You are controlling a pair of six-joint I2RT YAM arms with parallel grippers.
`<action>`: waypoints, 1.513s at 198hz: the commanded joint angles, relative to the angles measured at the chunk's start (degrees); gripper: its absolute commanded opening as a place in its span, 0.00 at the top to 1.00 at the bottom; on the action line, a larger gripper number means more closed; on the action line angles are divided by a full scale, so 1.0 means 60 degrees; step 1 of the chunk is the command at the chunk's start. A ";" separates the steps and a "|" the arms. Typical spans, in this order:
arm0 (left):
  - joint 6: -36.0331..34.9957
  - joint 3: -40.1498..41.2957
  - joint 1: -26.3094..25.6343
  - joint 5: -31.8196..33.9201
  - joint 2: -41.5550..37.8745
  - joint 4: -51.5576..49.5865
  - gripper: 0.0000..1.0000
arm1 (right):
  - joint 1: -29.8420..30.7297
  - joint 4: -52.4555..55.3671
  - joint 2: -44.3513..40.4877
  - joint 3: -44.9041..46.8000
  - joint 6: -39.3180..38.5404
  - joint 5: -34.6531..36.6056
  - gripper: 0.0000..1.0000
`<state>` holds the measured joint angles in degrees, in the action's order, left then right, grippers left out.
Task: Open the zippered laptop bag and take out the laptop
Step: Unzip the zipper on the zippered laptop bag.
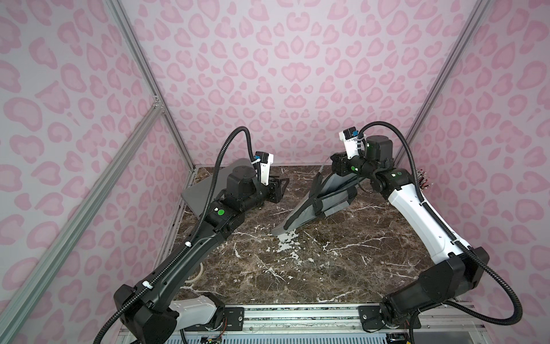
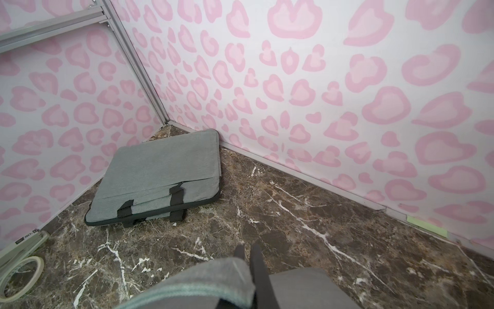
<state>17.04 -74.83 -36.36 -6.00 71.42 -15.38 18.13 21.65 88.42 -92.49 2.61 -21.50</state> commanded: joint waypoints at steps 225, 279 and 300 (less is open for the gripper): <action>0.0460 -0.0253 -0.2575 0.2115 0.0574 -0.1844 0.73 | 0.2000 0.0279 -0.0407 -0.0961 0.1337 0.3508 1.00; 0.0608 -0.0297 -0.2640 0.2469 0.0950 -0.2116 0.72 | 0.2012 0.0211 -0.0498 -0.0861 0.1323 0.3439 1.00; 0.0674 -0.0243 -0.2656 0.3071 0.0915 -0.2154 0.72 | 0.2006 0.0150 -0.0584 -0.0767 0.1325 0.3436 1.00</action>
<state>20.38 -75.99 -52.21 8.32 77.01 -28.27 30.04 29.63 85.84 -97.58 10.00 -0.99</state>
